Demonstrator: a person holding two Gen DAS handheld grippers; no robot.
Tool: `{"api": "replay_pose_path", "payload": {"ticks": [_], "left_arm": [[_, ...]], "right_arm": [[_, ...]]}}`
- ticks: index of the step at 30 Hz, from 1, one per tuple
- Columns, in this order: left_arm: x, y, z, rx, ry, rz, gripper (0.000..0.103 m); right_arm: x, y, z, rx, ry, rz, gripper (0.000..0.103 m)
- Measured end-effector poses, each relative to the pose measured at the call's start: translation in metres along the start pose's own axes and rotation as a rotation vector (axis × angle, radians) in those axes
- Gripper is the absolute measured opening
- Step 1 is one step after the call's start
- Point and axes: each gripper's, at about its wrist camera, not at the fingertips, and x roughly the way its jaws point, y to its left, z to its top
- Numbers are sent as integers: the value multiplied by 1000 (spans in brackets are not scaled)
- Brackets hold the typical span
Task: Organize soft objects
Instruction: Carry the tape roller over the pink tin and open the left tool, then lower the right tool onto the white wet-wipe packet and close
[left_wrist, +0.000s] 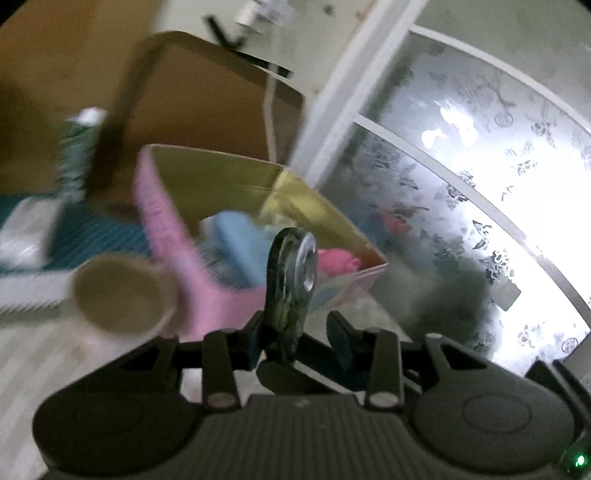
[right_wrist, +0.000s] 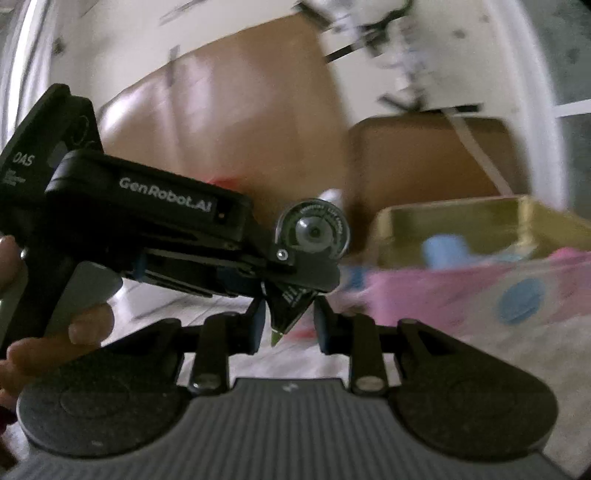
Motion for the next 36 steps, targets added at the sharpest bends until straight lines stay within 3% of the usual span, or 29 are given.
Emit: {"api": "replay_pose_path", "payload": {"ticks": [3, 4, 6, 8, 10, 13, 16, 22, 24, 28, 30, 33, 36], "left_arm": [[44, -15, 23, 44, 21, 11, 41], [57, -20, 28, 62, 24, 32, 54], [84, -25, 35, 86, 5, 113, 70], [100, -28, 37, 101, 3, 182, 70], [101, -27, 32, 96, -7, 204, 70], [80, -30, 20, 127, -57, 195, 72], [46, -33, 8, 165, -120, 196, 72], [-24, -10, -23, 153, -185, 263, 73], [-48, 13, -39, 114, -183, 338, 74], [-89, 76, -72, 0, -141, 547, 74], [-109, 106, -85, -57, -136, 659, 74], [-140, 139, -98, -123, -194, 777, 74], [-151, 153, -111, -144, -260, 853, 76]], "right_arm": [[5, -30, 13, 19, -35, -89, 31], [8, -40, 16, 24, -43, -117, 31], [19, -62, 21, 35, -55, -192, 31], [32, -83, 22, 50, -63, -279, 33], [35, -97, 17, 64, -87, -341, 40], [21, -113, 3, 114, -154, -285, 46], [15, -112, -1, 104, -201, -234, 61], [13, -113, -4, 133, -208, -236, 58], [11, -112, -5, 150, -205, -242, 54], [9, -97, -7, 150, -147, -227, 35], [6, -78, -3, 142, -148, -165, 35], [7, -31, 16, 46, -166, -55, 35], [25, 17, 36, 38, -128, 101, 37]]}}
